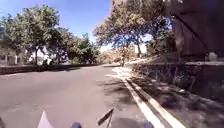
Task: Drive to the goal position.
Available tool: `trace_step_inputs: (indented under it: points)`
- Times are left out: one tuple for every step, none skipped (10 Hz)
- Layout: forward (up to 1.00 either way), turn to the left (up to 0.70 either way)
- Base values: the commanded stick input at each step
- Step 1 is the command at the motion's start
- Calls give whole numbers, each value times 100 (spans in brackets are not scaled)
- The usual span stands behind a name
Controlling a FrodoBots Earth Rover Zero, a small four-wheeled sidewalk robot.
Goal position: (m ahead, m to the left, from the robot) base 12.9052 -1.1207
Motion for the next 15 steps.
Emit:
trace_step_inputs:
  points:
    - [70,0]
    - [70,0]
    - [70,0]
    - [70,0]
    - [70,0]
    - [70,0]
    - [70,0]
    - [70,0]
    - [70,0]
    - [70,0]
    - [70,0]
    - [70,0]
    - [70,0]
    - [70,0]
    - [70,0]
